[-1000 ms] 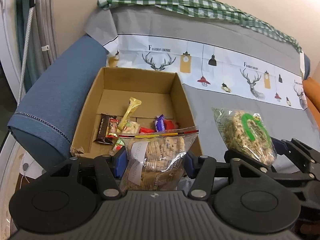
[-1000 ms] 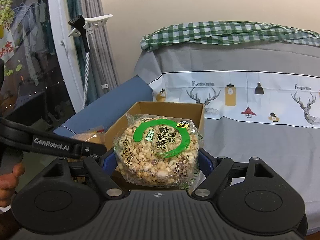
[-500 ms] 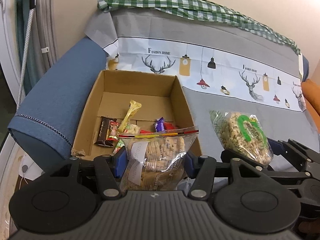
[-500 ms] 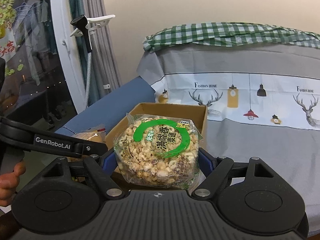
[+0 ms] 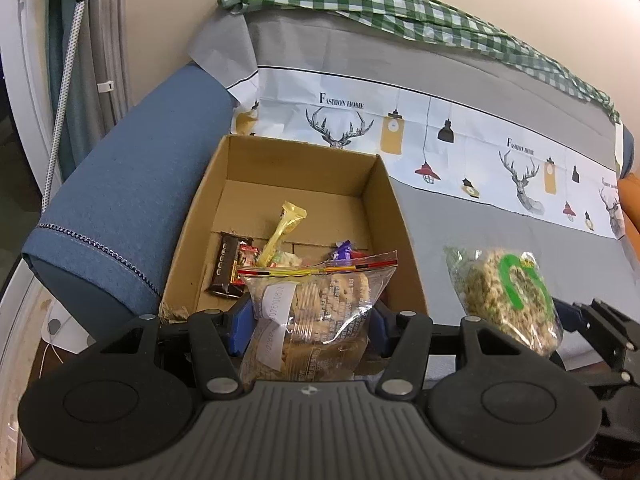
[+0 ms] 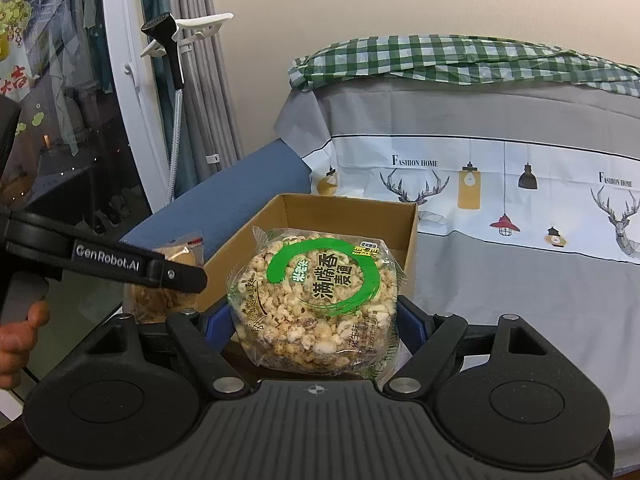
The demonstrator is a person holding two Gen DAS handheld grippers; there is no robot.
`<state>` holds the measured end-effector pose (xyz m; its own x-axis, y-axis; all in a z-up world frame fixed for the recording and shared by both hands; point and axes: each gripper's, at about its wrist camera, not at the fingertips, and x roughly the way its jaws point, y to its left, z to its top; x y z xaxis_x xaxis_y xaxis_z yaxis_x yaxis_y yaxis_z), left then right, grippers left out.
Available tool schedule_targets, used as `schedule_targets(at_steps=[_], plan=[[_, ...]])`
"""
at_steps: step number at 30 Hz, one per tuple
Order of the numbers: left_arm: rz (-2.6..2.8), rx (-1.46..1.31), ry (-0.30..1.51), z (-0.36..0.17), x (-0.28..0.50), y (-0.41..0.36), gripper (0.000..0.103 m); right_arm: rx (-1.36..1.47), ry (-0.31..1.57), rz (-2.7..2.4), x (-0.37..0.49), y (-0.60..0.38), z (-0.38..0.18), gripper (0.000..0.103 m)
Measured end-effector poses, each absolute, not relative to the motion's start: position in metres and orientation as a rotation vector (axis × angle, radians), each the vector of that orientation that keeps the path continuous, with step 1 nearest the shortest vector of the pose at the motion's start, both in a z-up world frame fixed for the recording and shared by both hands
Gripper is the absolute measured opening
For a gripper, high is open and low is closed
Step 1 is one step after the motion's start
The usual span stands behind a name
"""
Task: Organize snacks
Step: 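Carry the cracker bag and nut cake bag over the box with both tools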
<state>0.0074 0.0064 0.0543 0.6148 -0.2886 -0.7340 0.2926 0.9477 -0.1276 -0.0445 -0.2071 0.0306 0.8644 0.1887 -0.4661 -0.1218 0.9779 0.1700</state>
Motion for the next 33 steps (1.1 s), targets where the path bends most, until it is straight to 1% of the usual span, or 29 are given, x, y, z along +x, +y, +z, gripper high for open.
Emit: schedule_targets(at_steps=[10,14,25,33], plan=[[-0.306,0.035,0.848,0.053,0.027,0.009,0.062,0.097,0.477,0.140,-0.040,-0.202,0.032,0.082],[-0.296,0.021,0.862,0.051,0.041,0.013,0.062,0.113,0.496,0.125,-0.029,-0.207,0.030,0.082],[-0.242,0.039,0.892,0.036,0.092,0.016,0.062,0.108,0.526,0.142,0.020,-0.202,0.020,0.082],[-0.220,0.088,0.948,0.008,0.144,0.006,0.062,0.095,0.616,0.168,0.072,-0.195,-0.009,0.082]])
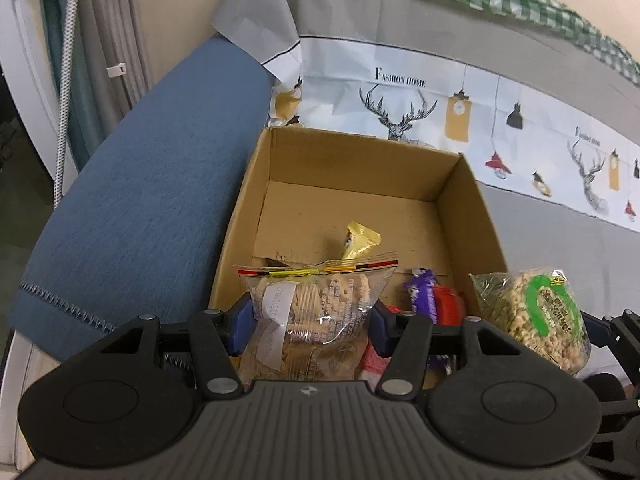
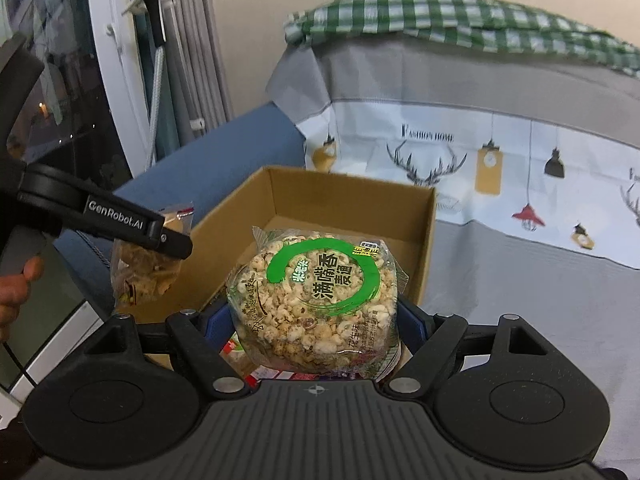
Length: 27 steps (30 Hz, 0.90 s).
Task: Organize snacks
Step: 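Carry the cracker bag and nut cake bag over the box with both tools, then lower both bags into the box and open both tools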
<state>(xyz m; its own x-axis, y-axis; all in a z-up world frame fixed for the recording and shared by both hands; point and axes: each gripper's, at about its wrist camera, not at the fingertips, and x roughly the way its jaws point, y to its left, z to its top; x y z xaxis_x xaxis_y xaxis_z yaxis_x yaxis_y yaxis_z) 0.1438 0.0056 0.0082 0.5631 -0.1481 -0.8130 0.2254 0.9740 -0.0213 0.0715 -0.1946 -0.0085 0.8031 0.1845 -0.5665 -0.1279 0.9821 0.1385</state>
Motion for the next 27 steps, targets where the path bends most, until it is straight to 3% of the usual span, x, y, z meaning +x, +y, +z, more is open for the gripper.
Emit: schedule_targets(at_steps=[17,18,19,20,22,27], plan=[[-0.218,0.152,1.051,-0.050,0.209,-0.021,0.063,0.108,0.708,0.153,0.155,-0.199,-0.059,0.082],[-0.221,0.157,1.049,-0.051,0.211,-0.022,0.064,0.107,0.709,0.151,0.158,-0.200,-0.061,0.083],[-0.227,0.163,1.045,-0.052,0.213,-0.023,0.079,0.104,0.708,0.150,0.161,-0.200,-0.062,0.085],[-0.223,0.169,1.043,-0.053,0.214,-0.025,0.102,0.102,0.703,0.148,0.163,-0.201,-0.062,0.088],[-0.198,0.189,1.023,-0.049,0.211,-0.025,0.103,0.093,0.690,0.129,0.166,-0.202,-0.061,0.102],[-0.190,0.254,1.031,-0.044,0.193,-0.024,0.103,0.042,0.691,0.104,0.148,-0.202,-0.055,0.102]])
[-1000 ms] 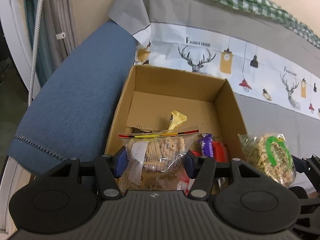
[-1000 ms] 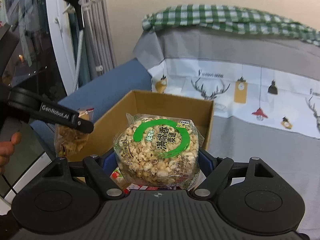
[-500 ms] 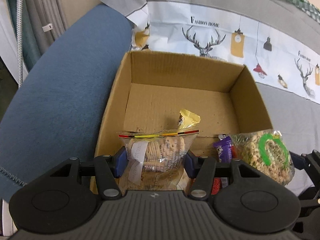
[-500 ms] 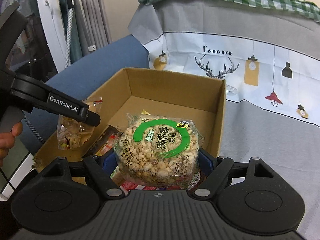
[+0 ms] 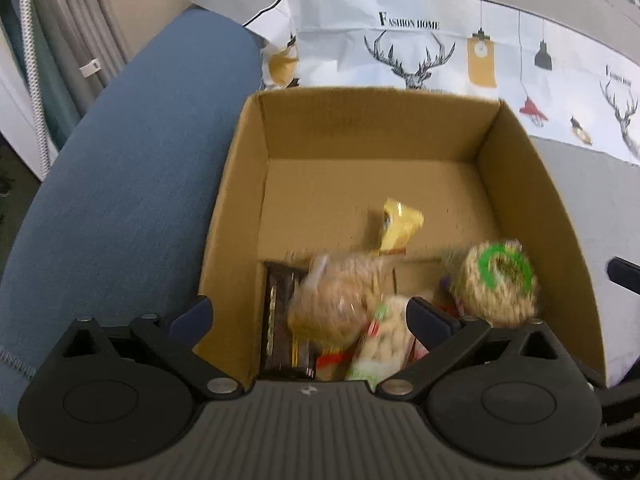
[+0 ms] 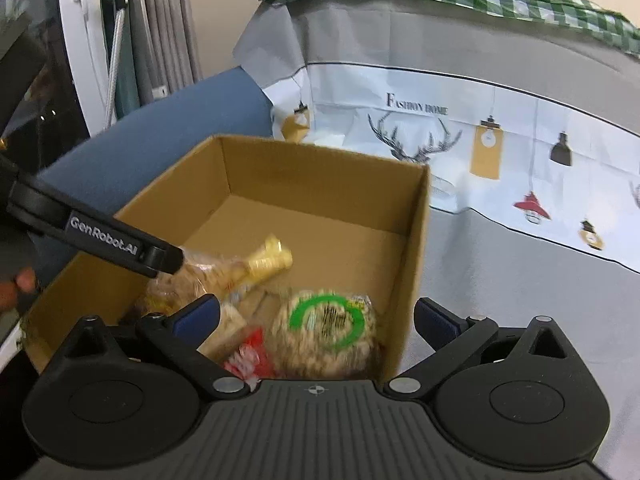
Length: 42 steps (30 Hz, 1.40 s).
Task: Organize snacks
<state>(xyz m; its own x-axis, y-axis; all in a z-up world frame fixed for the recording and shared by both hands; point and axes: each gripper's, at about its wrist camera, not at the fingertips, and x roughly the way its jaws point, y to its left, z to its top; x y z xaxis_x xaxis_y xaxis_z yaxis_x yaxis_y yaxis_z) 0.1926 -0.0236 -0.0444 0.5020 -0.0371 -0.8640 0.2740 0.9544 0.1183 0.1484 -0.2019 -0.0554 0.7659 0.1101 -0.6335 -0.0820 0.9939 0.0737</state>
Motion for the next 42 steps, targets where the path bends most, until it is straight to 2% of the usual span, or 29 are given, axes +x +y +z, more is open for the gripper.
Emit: schedule_targets(at_steps=[17,29,42], plan=[[-0.159,0.271,0.961,-0.012,0.041,-0.015,0.103,0.041,0.633,0.130,0.008,-0.183,-0.016,0.102],[-0.097,0.235,0.862,0.019,-0.003,-0.014,0.103,0.041,0.550,0.129,-0.042,-0.184,-0.005,0.102],[-0.113,0.274,0.849,0.022,-0.013,-0.021,0.103,0.043,0.515,0.127,-0.048,-0.185,0.001,0.102]])
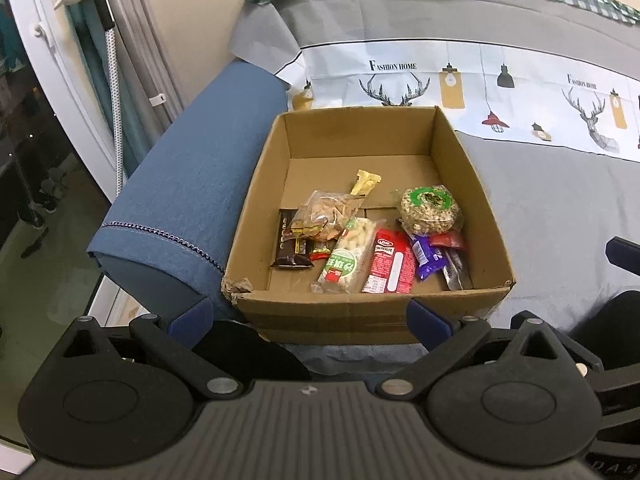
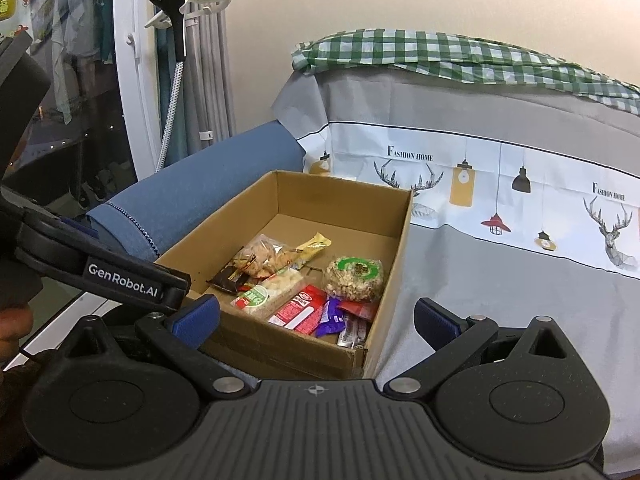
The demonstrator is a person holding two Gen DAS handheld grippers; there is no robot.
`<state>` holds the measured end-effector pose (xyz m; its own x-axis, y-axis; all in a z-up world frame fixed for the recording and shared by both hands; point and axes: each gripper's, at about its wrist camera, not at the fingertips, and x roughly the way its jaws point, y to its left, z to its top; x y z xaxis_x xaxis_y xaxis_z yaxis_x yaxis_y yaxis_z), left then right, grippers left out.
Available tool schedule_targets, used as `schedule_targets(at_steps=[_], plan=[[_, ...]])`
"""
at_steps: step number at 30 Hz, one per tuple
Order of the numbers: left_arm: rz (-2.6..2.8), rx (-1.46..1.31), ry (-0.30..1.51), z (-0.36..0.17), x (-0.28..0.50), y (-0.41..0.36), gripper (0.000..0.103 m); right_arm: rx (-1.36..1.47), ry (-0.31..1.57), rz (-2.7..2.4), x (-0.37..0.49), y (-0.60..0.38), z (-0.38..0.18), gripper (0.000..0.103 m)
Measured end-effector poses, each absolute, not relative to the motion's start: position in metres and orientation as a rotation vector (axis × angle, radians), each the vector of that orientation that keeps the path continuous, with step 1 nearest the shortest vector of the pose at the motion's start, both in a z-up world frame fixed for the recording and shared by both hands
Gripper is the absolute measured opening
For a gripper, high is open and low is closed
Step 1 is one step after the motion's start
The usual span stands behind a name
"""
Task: Organize snacks
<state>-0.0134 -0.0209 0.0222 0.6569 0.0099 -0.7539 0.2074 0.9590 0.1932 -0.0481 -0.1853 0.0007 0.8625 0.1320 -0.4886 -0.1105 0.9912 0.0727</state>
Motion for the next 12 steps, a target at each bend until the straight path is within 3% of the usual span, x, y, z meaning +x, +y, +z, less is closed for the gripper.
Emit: schedule_targets(at_steps=[12], plan=[[-0.111,0.262,0.879,0.0159,-0.0078,-0.0192,0.103,0.053,0.523,0.137,-0.0444,-0.1853,-0.0016,0.102]])
